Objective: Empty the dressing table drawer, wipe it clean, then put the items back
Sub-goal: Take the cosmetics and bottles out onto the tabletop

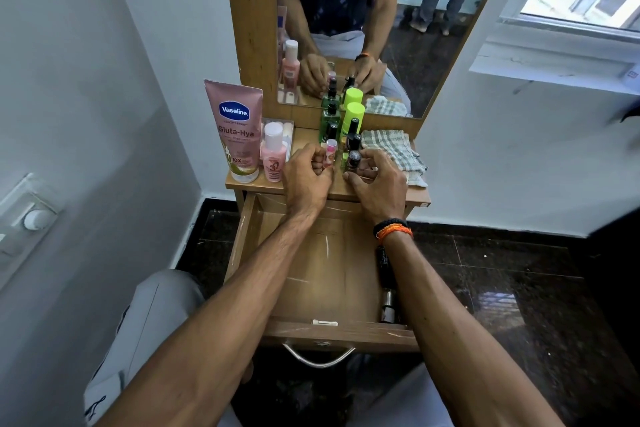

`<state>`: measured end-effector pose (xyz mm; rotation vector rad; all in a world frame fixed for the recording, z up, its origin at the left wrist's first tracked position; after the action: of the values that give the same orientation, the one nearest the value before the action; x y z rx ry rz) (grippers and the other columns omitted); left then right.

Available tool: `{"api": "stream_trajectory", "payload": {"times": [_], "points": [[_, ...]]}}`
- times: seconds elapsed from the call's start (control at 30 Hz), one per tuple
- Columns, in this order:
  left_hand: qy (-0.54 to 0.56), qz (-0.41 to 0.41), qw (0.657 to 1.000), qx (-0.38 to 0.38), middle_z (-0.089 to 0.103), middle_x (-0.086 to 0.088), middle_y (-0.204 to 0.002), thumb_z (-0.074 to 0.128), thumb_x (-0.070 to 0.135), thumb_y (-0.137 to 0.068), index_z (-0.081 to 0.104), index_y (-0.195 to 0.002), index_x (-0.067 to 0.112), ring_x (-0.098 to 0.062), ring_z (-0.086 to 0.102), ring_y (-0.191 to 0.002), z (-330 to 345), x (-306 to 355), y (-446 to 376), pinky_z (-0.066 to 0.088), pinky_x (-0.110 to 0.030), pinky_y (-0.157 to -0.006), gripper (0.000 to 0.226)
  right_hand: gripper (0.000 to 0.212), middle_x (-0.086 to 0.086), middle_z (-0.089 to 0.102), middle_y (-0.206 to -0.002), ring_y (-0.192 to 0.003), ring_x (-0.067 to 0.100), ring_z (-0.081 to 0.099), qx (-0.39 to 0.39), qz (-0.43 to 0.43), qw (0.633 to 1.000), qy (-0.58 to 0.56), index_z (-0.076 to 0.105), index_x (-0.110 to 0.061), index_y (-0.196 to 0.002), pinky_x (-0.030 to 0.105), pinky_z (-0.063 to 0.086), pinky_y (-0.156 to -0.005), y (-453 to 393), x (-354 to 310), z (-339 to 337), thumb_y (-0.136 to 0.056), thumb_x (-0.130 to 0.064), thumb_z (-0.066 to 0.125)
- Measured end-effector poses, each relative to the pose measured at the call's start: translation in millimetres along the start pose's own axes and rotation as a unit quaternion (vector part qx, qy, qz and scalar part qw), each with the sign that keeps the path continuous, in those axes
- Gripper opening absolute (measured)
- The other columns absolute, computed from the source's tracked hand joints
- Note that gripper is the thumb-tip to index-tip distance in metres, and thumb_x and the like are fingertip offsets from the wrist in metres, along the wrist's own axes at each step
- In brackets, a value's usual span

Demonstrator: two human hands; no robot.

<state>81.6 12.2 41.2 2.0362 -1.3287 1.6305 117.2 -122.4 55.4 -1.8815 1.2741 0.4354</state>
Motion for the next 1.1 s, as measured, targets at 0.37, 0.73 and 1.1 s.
{"api": "stream_trajectory", "payload": {"times": [0.37,0.73,1.1], "points": [[-0.004,-0.003,1.0,0.012,0.062,-0.002,-0.084,0.075,0.001,-0.074,0.062,-0.093,0.012,-0.019,0.06,-0.074,-6.7,4.3,16.2,0.058,-0.041,-0.064,0.026,0.045,-0.001,0.069,-0.097,-0.083,0.016,0.069,-0.002,0.014,1.0,-0.004,0.061,-0.021,-0.11,0.033,0.061,-0.075,7.2,1.5,-10.7,-0.073,-0.024,0.087],[-0.023,-0.014,0.983,-0.182,0.067,0.006,-0.072,0.079,0.018,-0.078,0.067,-0.082,0.018,-0.007,0.061,-0.064,-12.6,-3.7,74.5,0.052,-0.024,-0.059,0.013,0.012,-0.005,0.072,-0.067,-0.061,0.011,0.07,-0.093,0.14,0.986,0.012,0.07,-0.021,-0.077,0.036,0.063,-0.069,47.3,26.5,-62.4,-0.08,-0.013,0.078],[-0.135,-0.106,0.926,-0.335,0.067,0.004,-0.074,0.083,0.038,-0.077,0.068,-0.082,0.017,-0.012,0.061,-0.072,30.8,0.1,97.9,0.051,-0.029,-0.065,0.026,0.011,-0.006,0.072,-0.062,-0.061,0.006,0.071,-0.095,0.288,0.953,0.019,0.072,-0.02,-0.072,0.034,0.062,-0.076,108.0,39.5,-102.2,-0.078,-0.012,0.077]]}}
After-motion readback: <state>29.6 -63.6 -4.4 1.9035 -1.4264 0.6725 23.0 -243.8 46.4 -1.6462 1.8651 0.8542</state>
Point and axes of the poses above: each hand's wrist, its own y-axis away from the middle knuckle, its own z-axis out of the palm, x = y × z, the point moved 1 cm from there along -y, towards the middle knuckle
